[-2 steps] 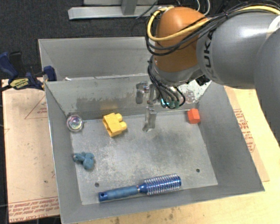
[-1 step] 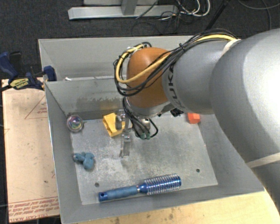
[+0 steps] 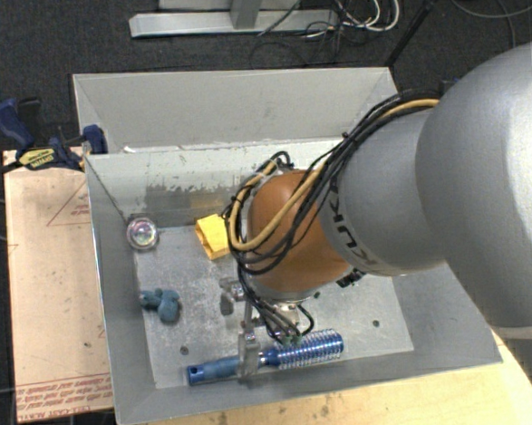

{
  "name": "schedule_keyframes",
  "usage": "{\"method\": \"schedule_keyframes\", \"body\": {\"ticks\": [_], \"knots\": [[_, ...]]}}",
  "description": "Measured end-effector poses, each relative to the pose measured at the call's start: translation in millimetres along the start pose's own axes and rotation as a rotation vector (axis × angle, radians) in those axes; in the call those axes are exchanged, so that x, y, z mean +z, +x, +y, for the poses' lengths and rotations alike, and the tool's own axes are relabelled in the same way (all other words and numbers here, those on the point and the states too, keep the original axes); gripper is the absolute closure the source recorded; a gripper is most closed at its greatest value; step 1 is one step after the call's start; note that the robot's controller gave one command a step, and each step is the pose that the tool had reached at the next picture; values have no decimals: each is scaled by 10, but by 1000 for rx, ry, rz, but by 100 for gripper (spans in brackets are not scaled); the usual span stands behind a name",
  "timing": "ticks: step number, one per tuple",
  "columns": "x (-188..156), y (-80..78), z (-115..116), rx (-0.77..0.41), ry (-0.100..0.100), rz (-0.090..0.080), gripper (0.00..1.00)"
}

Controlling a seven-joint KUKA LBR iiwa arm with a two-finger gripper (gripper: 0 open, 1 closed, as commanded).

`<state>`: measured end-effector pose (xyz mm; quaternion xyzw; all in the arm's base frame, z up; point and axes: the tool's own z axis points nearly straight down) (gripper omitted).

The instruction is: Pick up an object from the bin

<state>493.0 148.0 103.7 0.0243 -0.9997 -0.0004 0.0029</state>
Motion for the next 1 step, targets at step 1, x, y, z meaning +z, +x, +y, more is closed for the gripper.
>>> {"method": "schedule_keyframes", "body": {"ticks": [1], "knots": [[320,69,155,-10,-2,-18,0]]}}
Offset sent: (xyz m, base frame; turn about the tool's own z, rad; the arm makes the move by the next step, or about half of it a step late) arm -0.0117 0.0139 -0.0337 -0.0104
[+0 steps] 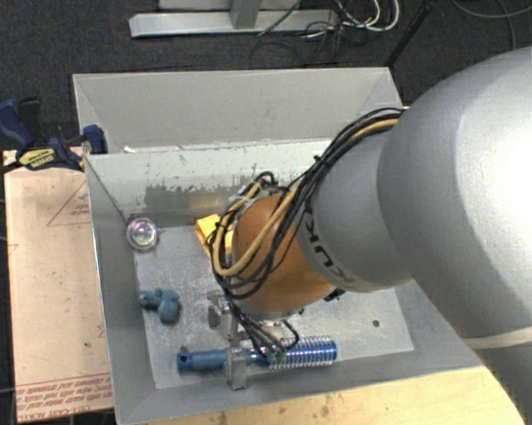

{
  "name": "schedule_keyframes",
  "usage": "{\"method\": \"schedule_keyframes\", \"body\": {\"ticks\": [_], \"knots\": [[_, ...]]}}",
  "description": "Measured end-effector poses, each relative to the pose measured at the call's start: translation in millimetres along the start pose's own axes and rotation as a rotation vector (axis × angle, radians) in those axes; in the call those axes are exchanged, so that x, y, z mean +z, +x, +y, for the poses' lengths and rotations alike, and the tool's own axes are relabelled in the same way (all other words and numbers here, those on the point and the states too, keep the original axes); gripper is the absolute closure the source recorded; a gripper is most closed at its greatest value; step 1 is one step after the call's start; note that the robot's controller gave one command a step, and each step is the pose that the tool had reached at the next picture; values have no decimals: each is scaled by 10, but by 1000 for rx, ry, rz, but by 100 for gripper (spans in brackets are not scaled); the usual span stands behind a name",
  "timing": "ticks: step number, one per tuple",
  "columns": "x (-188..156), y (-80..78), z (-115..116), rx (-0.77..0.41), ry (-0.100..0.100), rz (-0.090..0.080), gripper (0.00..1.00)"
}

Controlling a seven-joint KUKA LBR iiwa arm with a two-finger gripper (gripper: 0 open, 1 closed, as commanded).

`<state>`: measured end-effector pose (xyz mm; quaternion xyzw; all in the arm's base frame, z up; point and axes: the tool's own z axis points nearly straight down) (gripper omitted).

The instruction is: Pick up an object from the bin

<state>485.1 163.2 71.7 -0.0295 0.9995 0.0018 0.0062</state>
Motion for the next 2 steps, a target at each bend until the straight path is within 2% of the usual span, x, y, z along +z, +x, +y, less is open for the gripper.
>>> {"method": "schedule_keyframes", "body": {"ticks": [1,2], "knots": [[-6,13,-3,2,0,5,100],[-1555,-118,261,-34,0,4,100]]}}
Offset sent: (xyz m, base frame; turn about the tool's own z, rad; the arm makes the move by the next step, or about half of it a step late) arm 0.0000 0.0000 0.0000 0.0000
